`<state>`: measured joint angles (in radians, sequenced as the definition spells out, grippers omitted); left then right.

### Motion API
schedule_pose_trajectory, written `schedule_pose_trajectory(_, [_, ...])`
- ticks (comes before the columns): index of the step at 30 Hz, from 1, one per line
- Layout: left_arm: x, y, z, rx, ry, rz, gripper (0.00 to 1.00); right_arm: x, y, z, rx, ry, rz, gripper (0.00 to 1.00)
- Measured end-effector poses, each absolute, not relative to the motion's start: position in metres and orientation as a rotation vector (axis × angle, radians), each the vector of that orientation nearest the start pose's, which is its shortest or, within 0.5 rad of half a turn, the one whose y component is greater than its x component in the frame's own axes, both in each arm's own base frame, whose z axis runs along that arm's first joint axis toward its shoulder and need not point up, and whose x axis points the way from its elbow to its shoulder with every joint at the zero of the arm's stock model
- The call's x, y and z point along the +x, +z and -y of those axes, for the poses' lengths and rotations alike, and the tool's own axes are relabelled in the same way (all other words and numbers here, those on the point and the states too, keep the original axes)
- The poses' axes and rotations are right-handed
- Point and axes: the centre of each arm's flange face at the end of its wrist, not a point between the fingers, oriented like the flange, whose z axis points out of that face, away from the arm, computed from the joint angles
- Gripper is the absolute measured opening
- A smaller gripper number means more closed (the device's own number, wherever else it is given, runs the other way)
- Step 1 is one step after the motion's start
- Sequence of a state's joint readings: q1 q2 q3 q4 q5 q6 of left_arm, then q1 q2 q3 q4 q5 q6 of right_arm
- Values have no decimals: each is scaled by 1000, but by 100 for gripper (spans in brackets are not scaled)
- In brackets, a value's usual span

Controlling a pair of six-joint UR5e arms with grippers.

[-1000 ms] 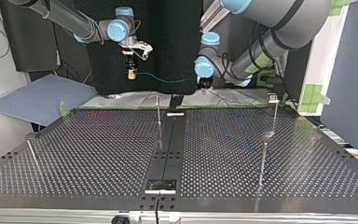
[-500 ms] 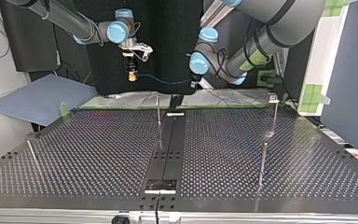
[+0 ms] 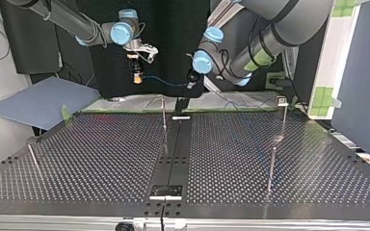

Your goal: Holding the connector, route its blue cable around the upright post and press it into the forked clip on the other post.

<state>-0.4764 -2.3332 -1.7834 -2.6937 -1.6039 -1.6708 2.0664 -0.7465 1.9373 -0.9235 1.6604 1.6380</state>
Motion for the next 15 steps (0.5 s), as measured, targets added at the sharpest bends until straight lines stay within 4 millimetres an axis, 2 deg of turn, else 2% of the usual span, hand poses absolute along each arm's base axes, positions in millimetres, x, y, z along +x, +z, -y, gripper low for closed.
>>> schedule_pose_trajectory(7, [431,11,376,313,-359,-2035,100,363,-35,404,1736,1365,1172,0])
schedule_pose_trajectory(15, [433,12,374,203,-349,-2026,100,371,-32,409,1763,1424,1138,0])
